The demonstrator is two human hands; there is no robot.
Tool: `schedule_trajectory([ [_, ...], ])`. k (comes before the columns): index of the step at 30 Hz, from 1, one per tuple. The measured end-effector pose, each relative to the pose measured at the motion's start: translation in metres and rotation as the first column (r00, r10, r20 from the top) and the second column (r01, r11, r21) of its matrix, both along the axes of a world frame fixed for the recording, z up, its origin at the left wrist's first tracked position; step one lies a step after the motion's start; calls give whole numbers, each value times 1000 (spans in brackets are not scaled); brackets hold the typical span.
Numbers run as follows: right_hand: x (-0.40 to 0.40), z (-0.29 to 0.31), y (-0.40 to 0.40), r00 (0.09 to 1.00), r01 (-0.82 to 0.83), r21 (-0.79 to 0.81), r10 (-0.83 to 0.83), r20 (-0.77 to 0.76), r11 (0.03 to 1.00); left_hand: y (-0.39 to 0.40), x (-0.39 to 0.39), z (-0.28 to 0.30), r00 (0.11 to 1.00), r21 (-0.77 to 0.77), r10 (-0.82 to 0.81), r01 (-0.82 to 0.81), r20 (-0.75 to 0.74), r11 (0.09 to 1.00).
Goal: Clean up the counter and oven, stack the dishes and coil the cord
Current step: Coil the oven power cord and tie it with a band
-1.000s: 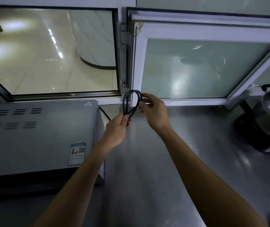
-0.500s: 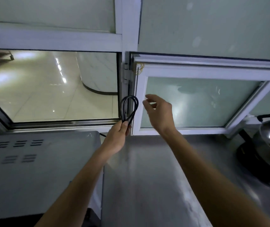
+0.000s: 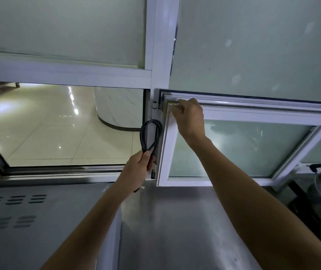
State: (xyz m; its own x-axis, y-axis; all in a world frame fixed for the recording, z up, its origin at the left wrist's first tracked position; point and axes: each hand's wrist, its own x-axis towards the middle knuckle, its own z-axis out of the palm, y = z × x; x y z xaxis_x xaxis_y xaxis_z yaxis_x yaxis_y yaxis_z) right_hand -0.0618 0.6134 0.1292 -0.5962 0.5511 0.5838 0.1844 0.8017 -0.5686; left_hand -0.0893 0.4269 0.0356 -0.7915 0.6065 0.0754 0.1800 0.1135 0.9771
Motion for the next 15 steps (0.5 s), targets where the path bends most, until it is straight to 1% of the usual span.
schedule_trajectory([
  [4,-12,0,4,999,50,47,-50,1,998,-1,-3,-7,1000,-10,-23,23,-10,1000],
  [10,-17,3,7,997,66,-31,-68,-45,997,0,-1,-12,999,-5,-41,41,-3,999],
  [12,-15,4,7,997,61,-4,-61,-54,998,-1,1,-14,999,-3,-44,44,-16,999],
  [15,-12,1,8,997,56,35,-54,-48,998,-5,5,-16,1000,14,-25,25,7,1000],
])
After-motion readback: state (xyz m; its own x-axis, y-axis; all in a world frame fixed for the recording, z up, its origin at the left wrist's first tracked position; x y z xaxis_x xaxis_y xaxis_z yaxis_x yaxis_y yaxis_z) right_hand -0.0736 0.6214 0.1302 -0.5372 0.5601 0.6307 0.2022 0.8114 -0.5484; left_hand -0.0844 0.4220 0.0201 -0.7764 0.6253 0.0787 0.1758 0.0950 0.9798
